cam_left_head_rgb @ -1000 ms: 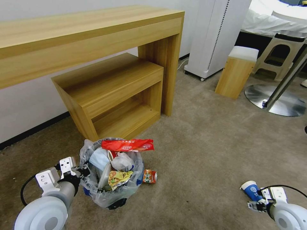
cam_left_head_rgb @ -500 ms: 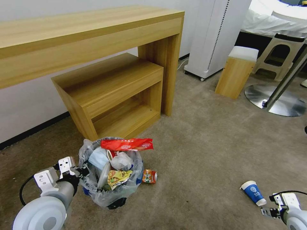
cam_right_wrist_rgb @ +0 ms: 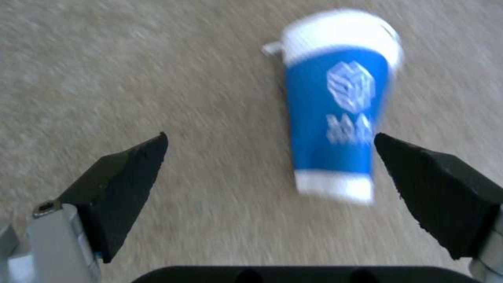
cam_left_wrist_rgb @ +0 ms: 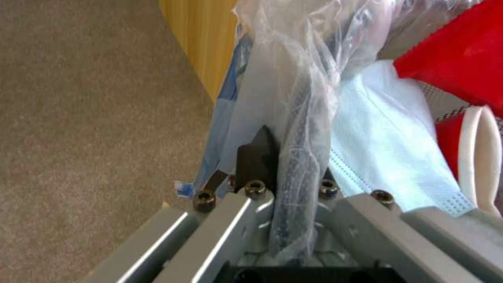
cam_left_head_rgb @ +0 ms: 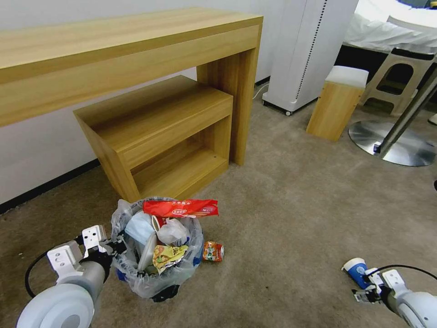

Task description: Pick up the trash bin and place the garbage on the floor into it.

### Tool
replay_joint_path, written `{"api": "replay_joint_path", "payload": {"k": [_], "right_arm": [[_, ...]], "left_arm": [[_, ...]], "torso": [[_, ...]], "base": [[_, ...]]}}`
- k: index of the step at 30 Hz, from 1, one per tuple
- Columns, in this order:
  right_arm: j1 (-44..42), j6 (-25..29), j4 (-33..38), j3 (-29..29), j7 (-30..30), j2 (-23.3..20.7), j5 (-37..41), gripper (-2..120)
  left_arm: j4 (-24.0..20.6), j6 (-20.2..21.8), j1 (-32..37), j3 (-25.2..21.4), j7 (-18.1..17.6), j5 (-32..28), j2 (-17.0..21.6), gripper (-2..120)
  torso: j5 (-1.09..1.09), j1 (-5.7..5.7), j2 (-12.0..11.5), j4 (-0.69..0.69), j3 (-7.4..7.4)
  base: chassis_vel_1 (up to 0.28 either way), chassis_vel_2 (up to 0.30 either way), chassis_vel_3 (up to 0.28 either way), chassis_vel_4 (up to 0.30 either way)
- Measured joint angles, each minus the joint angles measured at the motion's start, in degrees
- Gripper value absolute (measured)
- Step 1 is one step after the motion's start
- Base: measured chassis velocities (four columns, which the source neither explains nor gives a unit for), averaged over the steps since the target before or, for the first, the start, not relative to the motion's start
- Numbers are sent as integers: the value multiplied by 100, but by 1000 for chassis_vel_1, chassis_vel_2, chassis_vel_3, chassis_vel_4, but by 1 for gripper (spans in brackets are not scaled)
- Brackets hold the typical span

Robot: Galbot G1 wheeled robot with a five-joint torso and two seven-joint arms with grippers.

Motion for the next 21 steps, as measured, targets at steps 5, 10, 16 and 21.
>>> {"api": "replay_joint_path", "payload": {"k": [5,10,16,21], "right_arm": [[398,414,-436,-92,-621,55,-272,100],[687,506,-751,-208,-807,91,-498,100],[949,690,-1242,-256,-948,96,-791,100],[971,699,-1338,-249,-941,99,-899,100]], "left_arm": [[-13,9,11,19,-28,47,-4,1],[-13,14,6,61,-49,102,-28,1],[14,16,-33,73,-55,118,-40,1],[47,18,-47,95,-55,124,-57,1]], "torso": [[-1,0,0,0,0],[-1,0,0,0,0],[-1,0,0,0,0],[-1,0,0,1,0]], "base": [[0,0,0,0],[0,0,0,0],[0,0,0,0],[0,0,0,0]]}}
